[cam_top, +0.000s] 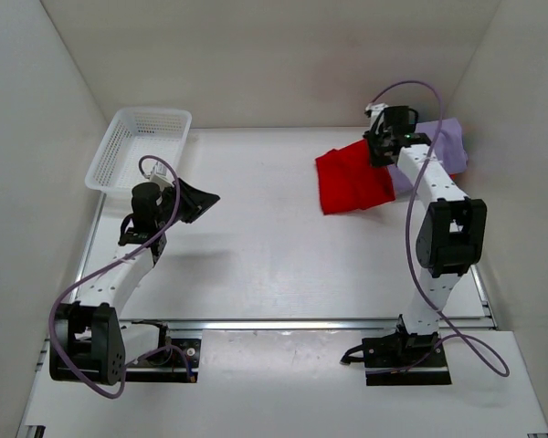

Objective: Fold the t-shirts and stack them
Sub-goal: Put the neatly folded tshirt into the corner of the board with the right arm

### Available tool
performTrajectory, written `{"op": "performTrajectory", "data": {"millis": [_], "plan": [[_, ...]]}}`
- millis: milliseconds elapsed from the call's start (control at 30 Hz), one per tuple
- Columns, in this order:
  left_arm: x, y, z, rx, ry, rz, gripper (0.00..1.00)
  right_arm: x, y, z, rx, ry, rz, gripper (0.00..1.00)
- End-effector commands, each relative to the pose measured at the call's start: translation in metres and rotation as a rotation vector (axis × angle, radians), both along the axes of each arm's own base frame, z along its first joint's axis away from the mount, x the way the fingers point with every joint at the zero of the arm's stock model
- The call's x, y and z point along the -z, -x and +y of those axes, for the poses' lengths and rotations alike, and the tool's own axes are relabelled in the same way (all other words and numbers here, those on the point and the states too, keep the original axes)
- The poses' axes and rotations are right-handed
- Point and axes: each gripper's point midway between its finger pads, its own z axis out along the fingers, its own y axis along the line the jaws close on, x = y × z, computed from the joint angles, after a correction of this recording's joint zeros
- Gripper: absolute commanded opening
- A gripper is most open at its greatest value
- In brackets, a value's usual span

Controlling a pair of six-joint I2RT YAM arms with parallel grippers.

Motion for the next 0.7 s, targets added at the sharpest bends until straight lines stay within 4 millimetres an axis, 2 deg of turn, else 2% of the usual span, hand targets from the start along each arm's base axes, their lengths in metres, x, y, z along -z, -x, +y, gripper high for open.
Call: {"op": "performTrajectory", "data": {"millis": [0, 67, 133, 167, 233, 267, 433, 467, 600, 667], "plan": [[-0.002, -0.001, -0.009, 0.036, 0.003, -0.018, 0.33, -0.070, -0.020, -0.038, 0.006, 0.097, -0.167, 0.00], [-0.001, -0.002, -0.010, 0.047, 0.003, -0.011, 0.33, -0.076, -0.026, -0.061, 0.026, 0.135, -0.183, 0.00], [-0.001, -0.003, -0.009, 0.044, 0.001, -0.011, 0.33, -0.094, -0.036, -0.069, 0.043, 0.172, -0.222, 0.00], [-0.003, -0.004, -0.007, 0.034, -0.002, -0.015, 0.33, -0.089, -0.037, -0.088, 0.069, 0.196, -0.201, 0.00], [-0.002, -0.003, -0.007, 0.037, -0.006, -0.013, 0.33, -0.104, -0.047, -0.103, 0.086, 0.223, -0.234, 0.00], [-0.002, -0.005, -0.005, 0.027, -0.014, -0.015, 0.33, -0.105, -0.050, -0.112, 0.097, 0.237, -0.228, 0.00], [0.004, -0.007, -0.005, 0.028, -0.028, -0.002, 0.33, -0.124, -0.056, -0.143, 0.130, 0.226, -0.260, 0.00], [0.001, -0.008, -0.006, 0.028, -0.022, -0.006, 0.33, -0.130, -0.056, -0.155, 0.153, 0.228, -0.270, 0.00], [0.003, -0.010, -0.012, 0.039, -0.031, -0.002, 0.33, -0.131, -0.061, -0.180, 0.189, 0.176, -0.280, 0.00], [0.007, -0.012, -0.014, 0.040, -0.029, 0.015, 0.33, -0.125, -0.060, -0.194, 0.225, 0.163, -0.269, 0.00]]}}
